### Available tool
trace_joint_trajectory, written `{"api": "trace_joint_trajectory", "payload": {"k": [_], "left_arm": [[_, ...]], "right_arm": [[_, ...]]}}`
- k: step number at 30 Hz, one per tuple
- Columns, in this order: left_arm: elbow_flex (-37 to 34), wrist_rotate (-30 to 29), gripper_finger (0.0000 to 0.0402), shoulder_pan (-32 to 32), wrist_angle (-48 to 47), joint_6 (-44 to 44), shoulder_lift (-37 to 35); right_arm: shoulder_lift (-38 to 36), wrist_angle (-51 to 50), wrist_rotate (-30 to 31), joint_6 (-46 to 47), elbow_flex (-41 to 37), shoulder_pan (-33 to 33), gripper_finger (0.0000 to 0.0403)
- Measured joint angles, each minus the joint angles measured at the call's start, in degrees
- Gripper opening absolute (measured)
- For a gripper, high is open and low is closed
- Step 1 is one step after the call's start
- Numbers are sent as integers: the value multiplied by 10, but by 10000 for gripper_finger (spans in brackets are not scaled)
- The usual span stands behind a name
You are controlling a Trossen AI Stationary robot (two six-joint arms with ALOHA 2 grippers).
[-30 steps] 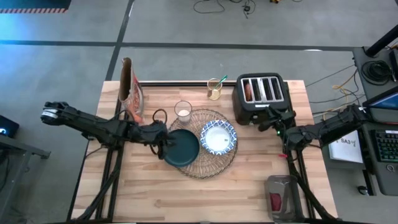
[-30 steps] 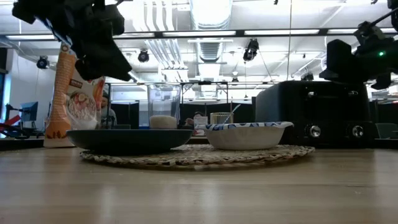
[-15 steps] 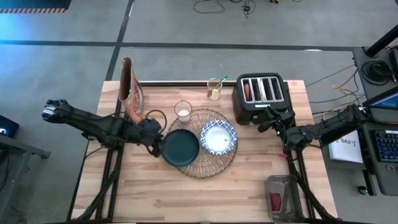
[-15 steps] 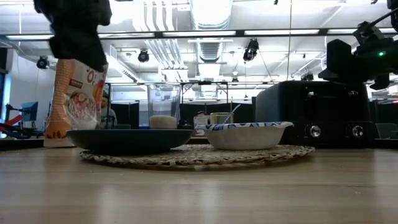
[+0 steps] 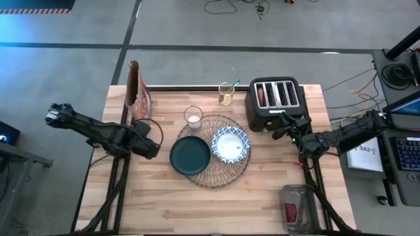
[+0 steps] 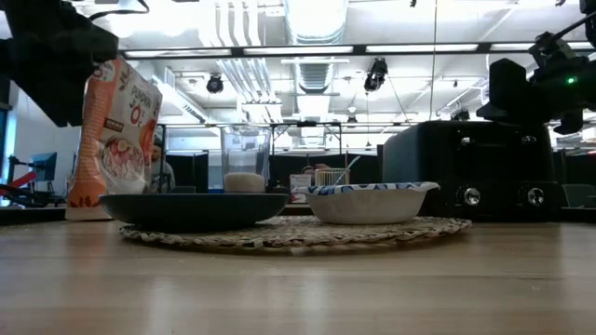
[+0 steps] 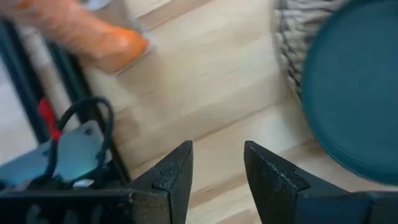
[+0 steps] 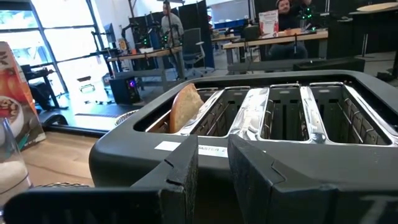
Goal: Arrange a breakfast setting
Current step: Pour the cereal from the orange cereal box into the white bowl on the brown placemat
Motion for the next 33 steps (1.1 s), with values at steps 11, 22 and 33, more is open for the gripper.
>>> {"api": "trace_joint_trajectory", "payload": {"k": [11,22,33], "left_arm": [[-1,-33,175,0,-99,-129,12],[-16,-152,290,3,-108,-207,15],[-69,-292,293,66,-108,-274,37]], "right_arm": [[0,0,0,0,0,0,79],[0,0,0,0,0,0,79],[0,0,0,0,0,0,79]]}}
